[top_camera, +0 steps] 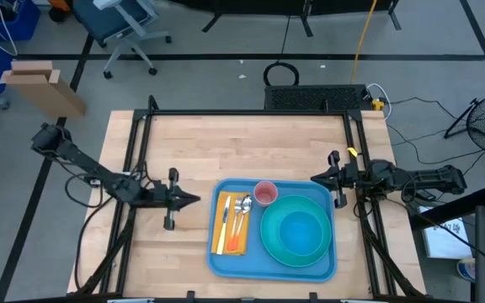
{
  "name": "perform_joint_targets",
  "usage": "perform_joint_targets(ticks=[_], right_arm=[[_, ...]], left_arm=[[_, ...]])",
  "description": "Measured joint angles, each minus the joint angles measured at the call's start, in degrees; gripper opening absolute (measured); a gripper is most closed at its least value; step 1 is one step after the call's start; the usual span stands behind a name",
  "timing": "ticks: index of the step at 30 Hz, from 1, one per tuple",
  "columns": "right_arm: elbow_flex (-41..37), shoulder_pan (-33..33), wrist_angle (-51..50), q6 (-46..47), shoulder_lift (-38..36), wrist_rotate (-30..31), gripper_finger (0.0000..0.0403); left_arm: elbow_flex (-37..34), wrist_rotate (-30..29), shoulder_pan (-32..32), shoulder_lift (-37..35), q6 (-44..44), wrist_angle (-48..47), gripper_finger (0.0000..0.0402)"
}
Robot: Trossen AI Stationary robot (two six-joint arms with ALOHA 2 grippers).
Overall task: Set up tray
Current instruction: Return to Home Position
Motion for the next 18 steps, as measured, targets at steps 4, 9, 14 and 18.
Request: perform_joint_targets(ticks=[4,9,14,18], right_arm=[[0.0,0.0,0.76,0.98,0.0,-0.24,0.0],[0.0,0.0,2.1,1.11,0.0,-3.15,0.0],[0.0,0.0,2.62,0.78,0.0,-3.08,0.0],[-0.01,0.0,3.51,-0.34,0.0,-3.08,0.0]], left_arm=[[-0.94,-3.76,-2.0,-3.73,2.01,-2.33,0.0001],[-0.92,-10.59,-5.76,-13.88,5.21,-11.93,0.0001],[-0.91,-12.66,-4.39,-22.24,5.88,-18.73,0.0001],[-0.9,-5.72,3.67,-23.8,5.95,-22.51,0.0]])
